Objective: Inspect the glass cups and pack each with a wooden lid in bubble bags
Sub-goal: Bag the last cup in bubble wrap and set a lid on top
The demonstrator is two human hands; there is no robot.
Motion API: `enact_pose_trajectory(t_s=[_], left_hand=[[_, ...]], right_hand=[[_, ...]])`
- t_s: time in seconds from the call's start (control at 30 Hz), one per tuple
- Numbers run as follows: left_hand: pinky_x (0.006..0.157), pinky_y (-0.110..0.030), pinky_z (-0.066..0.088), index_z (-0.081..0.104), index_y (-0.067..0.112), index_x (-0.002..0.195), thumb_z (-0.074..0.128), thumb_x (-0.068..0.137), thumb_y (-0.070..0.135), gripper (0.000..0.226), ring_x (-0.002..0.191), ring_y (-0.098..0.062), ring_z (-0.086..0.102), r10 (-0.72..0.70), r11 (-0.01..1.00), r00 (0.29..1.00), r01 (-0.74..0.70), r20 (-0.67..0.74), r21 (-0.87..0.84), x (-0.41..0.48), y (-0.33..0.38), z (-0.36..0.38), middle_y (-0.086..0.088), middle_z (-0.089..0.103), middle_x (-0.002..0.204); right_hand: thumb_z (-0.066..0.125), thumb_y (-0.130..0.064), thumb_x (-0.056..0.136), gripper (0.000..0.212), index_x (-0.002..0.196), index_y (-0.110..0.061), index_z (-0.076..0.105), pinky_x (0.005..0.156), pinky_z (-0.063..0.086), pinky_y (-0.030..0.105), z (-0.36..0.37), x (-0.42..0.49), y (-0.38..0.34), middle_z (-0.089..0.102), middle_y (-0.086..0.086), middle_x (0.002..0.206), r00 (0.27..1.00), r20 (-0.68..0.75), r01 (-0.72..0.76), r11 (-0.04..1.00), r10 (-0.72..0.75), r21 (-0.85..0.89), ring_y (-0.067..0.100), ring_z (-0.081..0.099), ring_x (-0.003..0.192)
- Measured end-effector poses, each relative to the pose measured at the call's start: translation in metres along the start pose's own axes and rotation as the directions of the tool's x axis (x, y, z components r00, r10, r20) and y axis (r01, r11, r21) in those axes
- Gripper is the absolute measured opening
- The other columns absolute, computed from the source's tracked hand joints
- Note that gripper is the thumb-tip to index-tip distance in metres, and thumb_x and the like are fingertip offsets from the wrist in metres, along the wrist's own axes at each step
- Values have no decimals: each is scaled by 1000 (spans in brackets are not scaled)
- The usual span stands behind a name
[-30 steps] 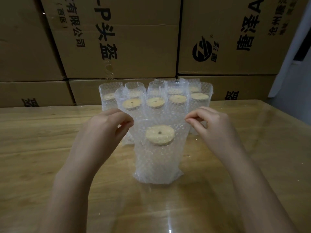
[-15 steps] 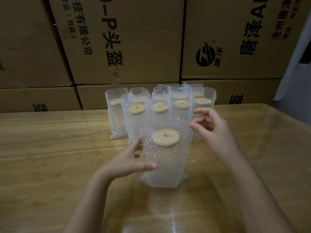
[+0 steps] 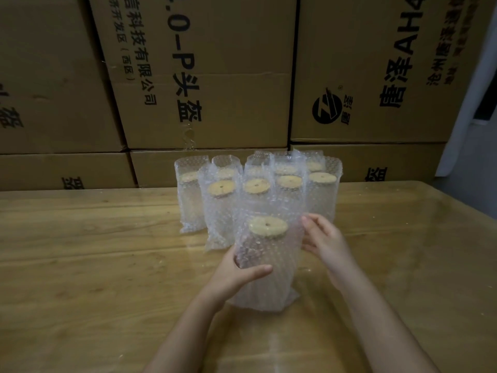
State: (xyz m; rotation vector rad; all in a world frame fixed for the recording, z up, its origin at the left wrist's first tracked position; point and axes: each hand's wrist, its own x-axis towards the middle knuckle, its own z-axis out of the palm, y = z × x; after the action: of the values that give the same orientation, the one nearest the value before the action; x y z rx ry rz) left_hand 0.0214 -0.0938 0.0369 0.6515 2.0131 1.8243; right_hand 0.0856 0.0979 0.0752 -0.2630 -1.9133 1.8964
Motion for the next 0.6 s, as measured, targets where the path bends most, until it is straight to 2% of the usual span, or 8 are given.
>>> enact_pose_trajectory(t_s=[0.07,0.17,0.23,0.3,0.43,0.5,0.57,0.6], left_hand=[[69,-11,51,58,28,114,85,46,46,76,94,0,68,1,999,1000,-1,-5,-40,0,2,2,20,72,100],[70,-21,55,59,19,116,87,51,44,74,93,-15,71,-38,988,999,41,24,-148,-2,7,8,4,75,101],[65,-16,54,61,21,110,87,59,46,63,87,-8,72,-58,980,997,65,40,-188,-6,11,12,9,75,96],[55,-6,48,60,28,105,75,67,49,46,76,9,67,-49,980,998,55,34,-193,-10,11,18,25,72,86],[53,-8,50,62,29,108,67,75,51,40,78,7,68,-57,962,998,48,-23,-269,-16,-1,27,22,73,90],[69,-20,56,62,24,116,65,71,60,57,90,-5,70,-82,947,994,57,-66,-317,-17,-7,28,10,73,105],[89,-28,48,57,23,128,58,63,70,80,106,-9,61,-91,958,987,52,-129,-283,-15,-11,28,3,62,128],[91,-26,44,52,23,133,54,62,71,86,109,-7,55,-76,967,986,37,-145,-254,-14,-13,28,4,56,134]], right_hand=[[58,-45,85,26,105,-30,62,73,53,25,7,-5,13,70,-3,107,995,29,-102,993,100,65,10,69,92],[65,-66,70,69,124,-24,60,90,52,42,16,-18,33,69,1,118,981,125,-170,972,150,165,21,66,107],[68,-75,64,87,134,-26,52,102,44,50,22,-30,44,61,2,130,969,166,-211,959,181,187,23,58,120],[67,-80,58,92,136,-34,48,106,40,50,25,-40,55,57,-4,135,963,191,-224,959,190,176,20,52,126],[73,-78,51,86,126,-40,53,85,54,30,26,-51,68,65,-14,121,951,245,-234,956,187,176,9,61,114],[78,-72,50,82,121,-38,56,76,56,26,27,-54,69,68,-12,116,942,284,-245,947,181,209,9,65,107],[80,-70,48,83,119,-35,56,72,56,23,28,-56,66,70,-13,111,940,302,-225,952,157,208,8,67,102],[80,-70,47,86,120,-33,55,71,55,21,29,-55,64,70,-15,110,944,294,-211,959,151,188,6,67,101]])
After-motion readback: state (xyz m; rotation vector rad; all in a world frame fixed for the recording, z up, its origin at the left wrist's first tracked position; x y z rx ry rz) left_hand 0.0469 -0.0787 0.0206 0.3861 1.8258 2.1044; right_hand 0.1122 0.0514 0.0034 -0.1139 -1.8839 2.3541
